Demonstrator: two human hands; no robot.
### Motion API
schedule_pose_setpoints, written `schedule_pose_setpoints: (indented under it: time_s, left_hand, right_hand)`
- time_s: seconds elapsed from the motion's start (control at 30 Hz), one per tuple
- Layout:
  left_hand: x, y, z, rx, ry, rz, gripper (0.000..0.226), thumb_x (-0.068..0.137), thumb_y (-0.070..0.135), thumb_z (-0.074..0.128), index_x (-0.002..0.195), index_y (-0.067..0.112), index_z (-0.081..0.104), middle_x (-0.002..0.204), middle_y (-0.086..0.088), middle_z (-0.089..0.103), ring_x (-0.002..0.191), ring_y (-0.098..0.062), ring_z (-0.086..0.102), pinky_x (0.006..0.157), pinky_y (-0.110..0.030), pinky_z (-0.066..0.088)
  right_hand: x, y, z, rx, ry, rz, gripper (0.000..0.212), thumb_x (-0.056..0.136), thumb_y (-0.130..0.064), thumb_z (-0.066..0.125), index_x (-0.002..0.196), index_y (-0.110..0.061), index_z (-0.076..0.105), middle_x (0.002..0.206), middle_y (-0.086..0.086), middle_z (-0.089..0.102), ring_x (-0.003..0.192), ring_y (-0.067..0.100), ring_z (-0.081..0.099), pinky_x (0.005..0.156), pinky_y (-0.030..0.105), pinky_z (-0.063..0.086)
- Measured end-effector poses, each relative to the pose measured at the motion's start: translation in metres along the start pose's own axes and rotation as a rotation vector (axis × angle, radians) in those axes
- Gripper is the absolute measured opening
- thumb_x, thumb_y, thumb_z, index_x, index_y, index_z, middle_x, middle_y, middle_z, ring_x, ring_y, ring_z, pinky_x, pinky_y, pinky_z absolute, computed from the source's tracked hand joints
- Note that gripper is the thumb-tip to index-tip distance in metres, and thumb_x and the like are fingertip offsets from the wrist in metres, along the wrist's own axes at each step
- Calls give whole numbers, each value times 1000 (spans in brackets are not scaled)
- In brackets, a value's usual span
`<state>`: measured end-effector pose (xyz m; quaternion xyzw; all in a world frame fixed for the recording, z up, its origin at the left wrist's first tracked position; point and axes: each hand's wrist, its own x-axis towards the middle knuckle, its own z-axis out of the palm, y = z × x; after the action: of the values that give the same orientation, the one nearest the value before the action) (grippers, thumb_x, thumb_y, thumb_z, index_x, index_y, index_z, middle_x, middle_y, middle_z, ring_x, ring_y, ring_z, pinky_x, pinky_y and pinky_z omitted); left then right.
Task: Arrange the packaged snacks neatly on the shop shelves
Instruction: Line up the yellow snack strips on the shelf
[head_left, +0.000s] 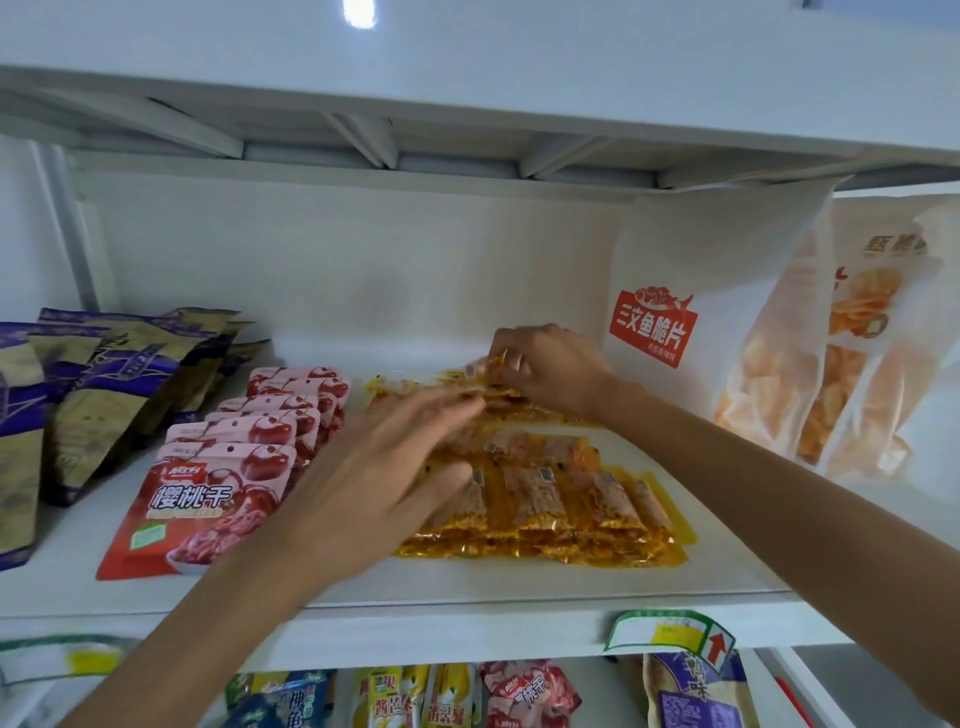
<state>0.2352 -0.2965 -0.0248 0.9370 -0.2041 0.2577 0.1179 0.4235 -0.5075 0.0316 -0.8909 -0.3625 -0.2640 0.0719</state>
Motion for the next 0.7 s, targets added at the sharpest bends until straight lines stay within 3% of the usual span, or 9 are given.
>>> schedule_pose_setpoints:
  time_s: [0.1,0.2,0.27,0.33,0.4,0.5,0.57,0.7]
  left_hand:
    - [28,-11,-13,-18,166,-154,74,95,57,57,160,34,28,162,11,35,144,-10,40,116,-44,41]
    - [58,-31,-16,-174,142,-300,93,82,57,79,157,31,31,155,6,48,138,-14,48,109,-40,45]
    - [74,-44,-14,-369,135,-363,81,79,47,87,147,30,46,135,7,64,123,-12,59,98,-30,48]
    - [81,-53,-15,-559,141,-429,52,78,39,90,123,28,68,110,7,74,103,-14,69,87,-28,50]
    - [82,-56,-18,-769,119,-477,41,75,39,91,110,23,76,103,3,79,101,-20,74,92,-35,55]
    - [76,-50,-26,-1021,98,-513,40,77,26,89,114,19,75,103,-5,81,96,-22,78,76,-30,61]
    - [72,-45,-32,-1119,131,-513,53,67,28,91,117,19,74,106,-9,80,91,-20,78,68,-29,62]
    - [69,-34,-33,-1029,143,-484,59,66,31,92,121,32,71,103,-9,80,94,-24,78,80,-37,62]
  right_hand:
    - [7,-2,-21,140,43,69,13,100,-42,66,99,-29,66,96,-14,63,86,14,66,73,35,52]
    - [12,-9,-39,426,64,216,16,100,-30,69,87,-23,63,76,-12,66,81,19,69,70,35,53]
    - [9,-18,-54,674,58,307,15,102,-21,65,89,-15,61,73,-6,67,76,20,72,62,31,52]
    - [1,-24,-68,874,72,384,12,104,-21,62,103,-10,63,83,1,69,71,20,71,59,31,52]
    - [-8,-23,-76,975,86,431,19,107,-23,58,119,-10,64,94,6,70,68,18,68,59,30,53]
    - [-21,-15,-79,1154,26,469,27,110,-23,52,128,-10,67,97,6,67,67,15,61,58,26,51]
    - [-32,-10,-77,1336,-64,498,32,108,-31,57,129,-9,66,94,6,66,69,14,61,57,24,50]
    - [-55,-6,-68,1537,-211,542,41,91,-48,72,123,-26,62,87,2,65,73,13,60,55,21,49]
